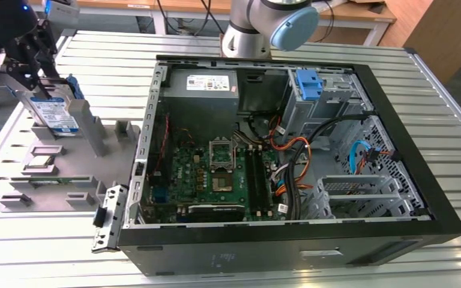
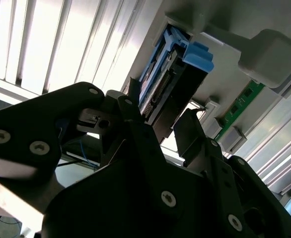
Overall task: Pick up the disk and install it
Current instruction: 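Pick up the disk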
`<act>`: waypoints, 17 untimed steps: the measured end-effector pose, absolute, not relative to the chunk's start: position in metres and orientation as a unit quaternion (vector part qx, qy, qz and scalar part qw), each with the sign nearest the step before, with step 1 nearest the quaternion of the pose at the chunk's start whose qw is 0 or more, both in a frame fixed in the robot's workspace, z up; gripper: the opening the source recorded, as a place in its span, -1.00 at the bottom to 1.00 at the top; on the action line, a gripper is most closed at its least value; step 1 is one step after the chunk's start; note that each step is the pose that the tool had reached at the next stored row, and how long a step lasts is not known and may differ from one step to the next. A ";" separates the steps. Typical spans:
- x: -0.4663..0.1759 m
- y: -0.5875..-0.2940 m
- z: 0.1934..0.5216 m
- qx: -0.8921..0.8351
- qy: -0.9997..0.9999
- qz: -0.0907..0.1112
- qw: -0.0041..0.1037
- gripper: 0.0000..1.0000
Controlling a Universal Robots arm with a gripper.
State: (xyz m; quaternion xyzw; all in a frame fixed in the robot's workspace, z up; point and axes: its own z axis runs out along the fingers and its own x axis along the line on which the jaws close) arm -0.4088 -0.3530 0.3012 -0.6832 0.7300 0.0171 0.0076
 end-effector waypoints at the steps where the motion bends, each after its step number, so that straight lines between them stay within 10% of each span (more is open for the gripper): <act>1: -0.409 -0.353 0.301 -0.683 0.730 0.017 0.008 0.09; 17: -0.410 -0.353 0.301 -0.683 0.730 0.017 0.008 -0.07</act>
